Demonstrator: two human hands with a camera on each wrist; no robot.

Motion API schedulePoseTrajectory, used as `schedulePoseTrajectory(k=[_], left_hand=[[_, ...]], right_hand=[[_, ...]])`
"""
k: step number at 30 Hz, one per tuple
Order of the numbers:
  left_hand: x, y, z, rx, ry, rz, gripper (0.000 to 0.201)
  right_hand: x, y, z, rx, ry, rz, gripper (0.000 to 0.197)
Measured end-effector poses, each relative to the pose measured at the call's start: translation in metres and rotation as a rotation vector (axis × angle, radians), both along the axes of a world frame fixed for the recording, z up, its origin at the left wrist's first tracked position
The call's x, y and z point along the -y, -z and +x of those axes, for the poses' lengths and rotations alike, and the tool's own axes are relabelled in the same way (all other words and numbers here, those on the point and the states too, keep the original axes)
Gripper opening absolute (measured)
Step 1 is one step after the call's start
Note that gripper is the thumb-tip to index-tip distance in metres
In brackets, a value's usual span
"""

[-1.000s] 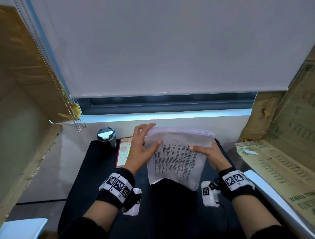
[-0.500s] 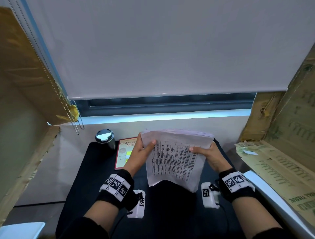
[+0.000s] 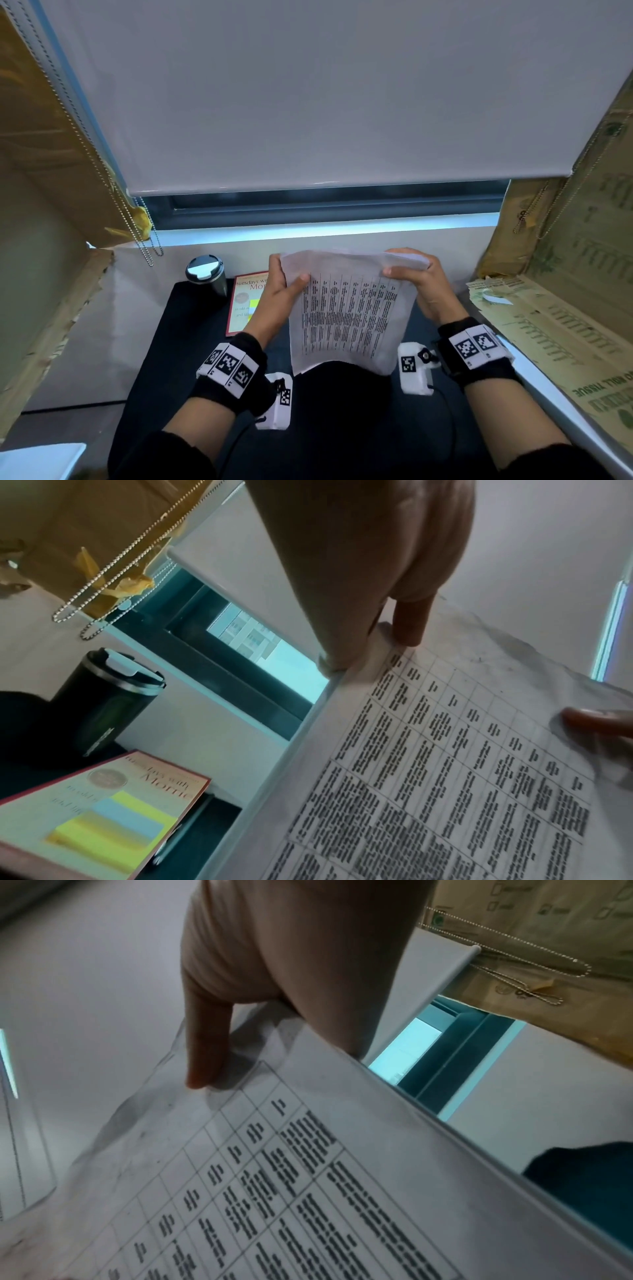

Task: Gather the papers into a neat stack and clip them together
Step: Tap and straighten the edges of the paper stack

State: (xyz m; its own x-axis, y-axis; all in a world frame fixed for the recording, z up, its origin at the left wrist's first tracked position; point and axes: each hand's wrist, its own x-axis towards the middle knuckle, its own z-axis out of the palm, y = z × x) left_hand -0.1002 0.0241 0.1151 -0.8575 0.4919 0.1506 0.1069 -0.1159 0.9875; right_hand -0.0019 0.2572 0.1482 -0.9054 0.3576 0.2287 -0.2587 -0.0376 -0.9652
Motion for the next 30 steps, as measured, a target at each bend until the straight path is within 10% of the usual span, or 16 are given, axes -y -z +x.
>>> schedulePoseTrajectory(k=[10,30], left_hand=[[0.010,0.030,0.006,0.192,0.081,-0.077,0.051],[0.002,0.038,0.022,0.355,-0.033,0.031,0.044]], right_hand=[[-0.003,0.030,-0.003,0.178,-0.015,-0.034,0.030],[0.003,0.042,0.003,0.210,0.061,-0.103,0.022]])
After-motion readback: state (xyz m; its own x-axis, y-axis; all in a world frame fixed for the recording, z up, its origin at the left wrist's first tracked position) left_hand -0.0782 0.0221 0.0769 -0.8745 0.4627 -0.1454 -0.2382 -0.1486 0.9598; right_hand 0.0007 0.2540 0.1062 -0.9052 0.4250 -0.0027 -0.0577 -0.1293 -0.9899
